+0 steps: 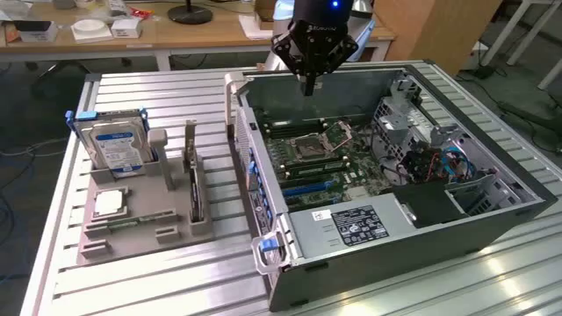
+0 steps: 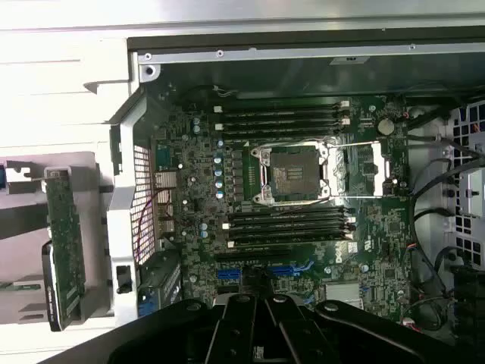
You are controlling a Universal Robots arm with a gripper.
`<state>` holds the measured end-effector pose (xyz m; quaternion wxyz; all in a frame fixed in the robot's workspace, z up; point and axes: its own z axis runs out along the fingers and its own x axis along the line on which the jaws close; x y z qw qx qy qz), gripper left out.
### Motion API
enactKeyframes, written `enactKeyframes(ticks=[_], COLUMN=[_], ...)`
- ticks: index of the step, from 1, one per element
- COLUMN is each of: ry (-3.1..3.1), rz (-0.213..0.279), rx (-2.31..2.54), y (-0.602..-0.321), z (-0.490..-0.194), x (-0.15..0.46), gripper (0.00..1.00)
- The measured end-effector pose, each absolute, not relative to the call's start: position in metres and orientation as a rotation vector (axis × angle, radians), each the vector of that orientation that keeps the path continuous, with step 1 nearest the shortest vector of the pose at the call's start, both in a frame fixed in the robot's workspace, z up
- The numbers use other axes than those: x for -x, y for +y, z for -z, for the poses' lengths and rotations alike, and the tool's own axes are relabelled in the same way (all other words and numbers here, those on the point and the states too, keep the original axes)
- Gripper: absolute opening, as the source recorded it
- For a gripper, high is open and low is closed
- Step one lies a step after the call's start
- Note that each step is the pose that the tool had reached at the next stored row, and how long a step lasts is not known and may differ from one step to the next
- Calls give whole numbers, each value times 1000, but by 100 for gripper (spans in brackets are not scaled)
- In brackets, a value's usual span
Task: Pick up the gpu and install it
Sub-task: 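Reach for the gpu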
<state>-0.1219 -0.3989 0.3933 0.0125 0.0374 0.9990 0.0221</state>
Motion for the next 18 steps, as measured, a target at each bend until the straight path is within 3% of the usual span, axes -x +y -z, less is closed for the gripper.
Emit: enactKeyframes(ticks=[18], ry=[3114], rz=[-69], rx=[-117], y=[-399], z=[-393], x=[132], gripper=[10])
